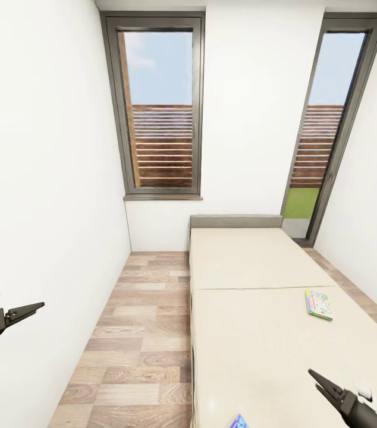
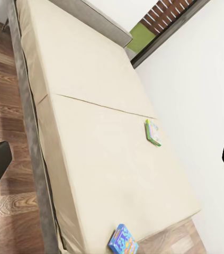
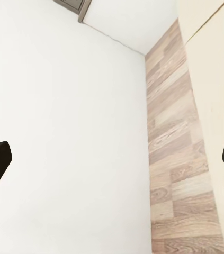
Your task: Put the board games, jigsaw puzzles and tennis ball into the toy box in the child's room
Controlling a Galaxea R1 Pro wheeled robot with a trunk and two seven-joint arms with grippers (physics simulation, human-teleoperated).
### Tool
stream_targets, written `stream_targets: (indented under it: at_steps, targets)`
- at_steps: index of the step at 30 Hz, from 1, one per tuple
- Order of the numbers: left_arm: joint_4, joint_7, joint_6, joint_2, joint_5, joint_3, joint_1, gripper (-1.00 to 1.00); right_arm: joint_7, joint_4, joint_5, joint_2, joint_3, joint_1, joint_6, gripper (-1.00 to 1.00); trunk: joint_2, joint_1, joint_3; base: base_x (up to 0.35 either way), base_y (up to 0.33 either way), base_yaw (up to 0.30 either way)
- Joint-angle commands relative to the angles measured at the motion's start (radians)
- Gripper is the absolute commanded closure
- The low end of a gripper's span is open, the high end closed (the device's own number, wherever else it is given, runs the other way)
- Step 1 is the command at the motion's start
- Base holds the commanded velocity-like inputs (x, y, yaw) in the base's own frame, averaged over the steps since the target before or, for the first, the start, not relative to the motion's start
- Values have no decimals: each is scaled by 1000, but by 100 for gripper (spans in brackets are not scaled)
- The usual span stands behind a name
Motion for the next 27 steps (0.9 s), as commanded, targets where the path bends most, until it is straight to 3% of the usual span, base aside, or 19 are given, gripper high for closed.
stream_targets:
  at_steps: [1,8,17,27]
  targets:
    - [-1,-9,10,0,-11,2,-1,-100,2,5,-3,0,-1,1,-5,-100,-1,0,-1,0,0,0]
    - [-1,-9,11,0,-10,1,-1,-100,2,56,10,-2,-1,20,-76,-100,-1,0,-1,0,0,0]
    - [-1,-9,11,0,-10,0,-1,-100,2,127,59,-2,0,31,-142,-100,-1,0,-1,0,0,0]
    - [-1,-9,12,0,-10,0,-1,-100,2,187,74,-2,2,32,-182,-100,-1,0,-1,0,0,0]
